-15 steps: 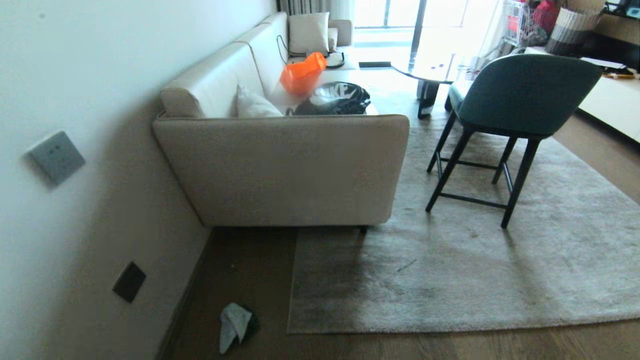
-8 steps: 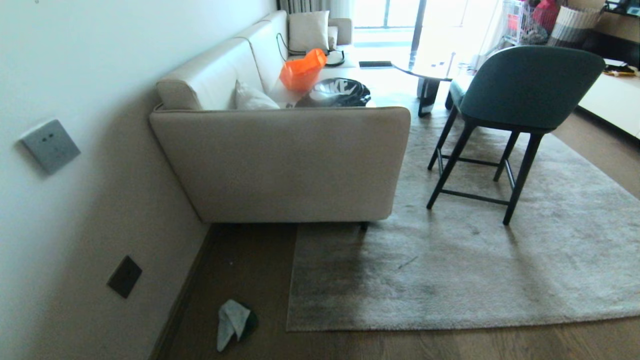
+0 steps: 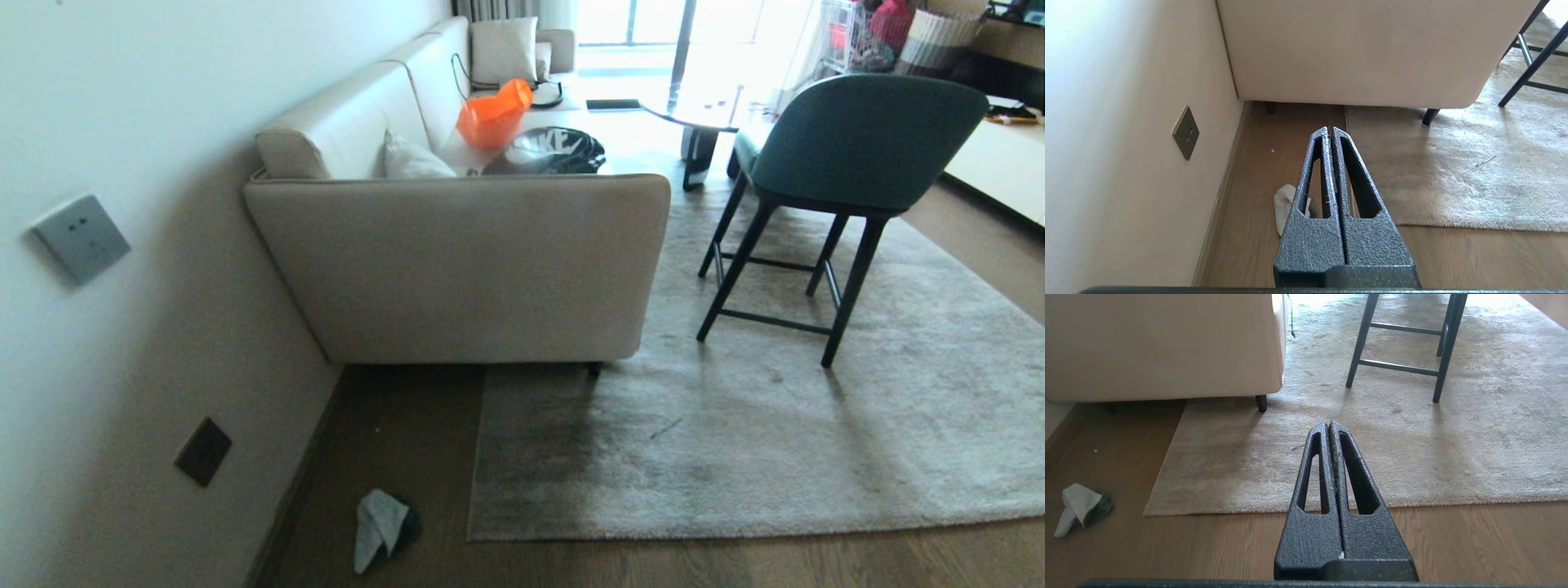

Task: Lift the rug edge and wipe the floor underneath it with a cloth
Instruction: Pick up the rag

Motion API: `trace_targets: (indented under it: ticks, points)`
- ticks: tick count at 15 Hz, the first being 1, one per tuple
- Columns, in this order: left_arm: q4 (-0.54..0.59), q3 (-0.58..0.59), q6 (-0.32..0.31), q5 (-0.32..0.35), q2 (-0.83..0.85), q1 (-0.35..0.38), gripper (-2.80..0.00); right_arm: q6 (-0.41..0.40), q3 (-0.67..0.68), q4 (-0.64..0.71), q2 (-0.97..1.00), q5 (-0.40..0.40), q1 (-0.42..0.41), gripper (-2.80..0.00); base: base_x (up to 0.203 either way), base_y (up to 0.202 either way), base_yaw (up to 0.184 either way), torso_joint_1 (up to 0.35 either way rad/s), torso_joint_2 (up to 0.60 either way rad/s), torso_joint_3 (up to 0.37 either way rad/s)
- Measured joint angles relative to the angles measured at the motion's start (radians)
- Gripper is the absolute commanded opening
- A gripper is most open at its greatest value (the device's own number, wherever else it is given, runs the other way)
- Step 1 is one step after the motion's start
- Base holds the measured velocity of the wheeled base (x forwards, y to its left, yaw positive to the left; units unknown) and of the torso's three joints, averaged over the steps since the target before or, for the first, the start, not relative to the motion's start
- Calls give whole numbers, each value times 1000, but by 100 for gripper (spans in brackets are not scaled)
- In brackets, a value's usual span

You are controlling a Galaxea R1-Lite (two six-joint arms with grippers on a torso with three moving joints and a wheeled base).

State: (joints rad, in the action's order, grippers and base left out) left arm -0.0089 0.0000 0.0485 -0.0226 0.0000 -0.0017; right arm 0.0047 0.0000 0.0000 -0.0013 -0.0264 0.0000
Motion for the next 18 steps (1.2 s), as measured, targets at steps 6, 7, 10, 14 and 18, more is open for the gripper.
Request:
trace_targets:
  ticks: [6, 7, 10, 14, 18]
  points:
    - [0, 0, 0, 0, 0, 0, -280, 1, 0, -1, 0, 0, 0, -280, 0, 0, 0, 13, 46, 54]
    - [0, 0, 0, 0, 0, 0, -280, 1, 0, -1, 0, 0, 0, -280, 0, 0, 0, 0, 0, 0]
    - [0, 0, 0, 0, 0, 0, -280, 1, 0, -1, 0, 0, 0, -280, 0, 0, 0, 0, 0, 0]
    - [0, 0, 0, 0, 0, 0, -280, 1, 0, -1, 0, 0, 0, -280, 0, 0, 0, 0, 0, 0]
    - [0, 0, 0, 0, 0, 0, -280, 1, 0, -1, 0, 0, 0, -280, 0, 0, 0, 0, 0, 0]
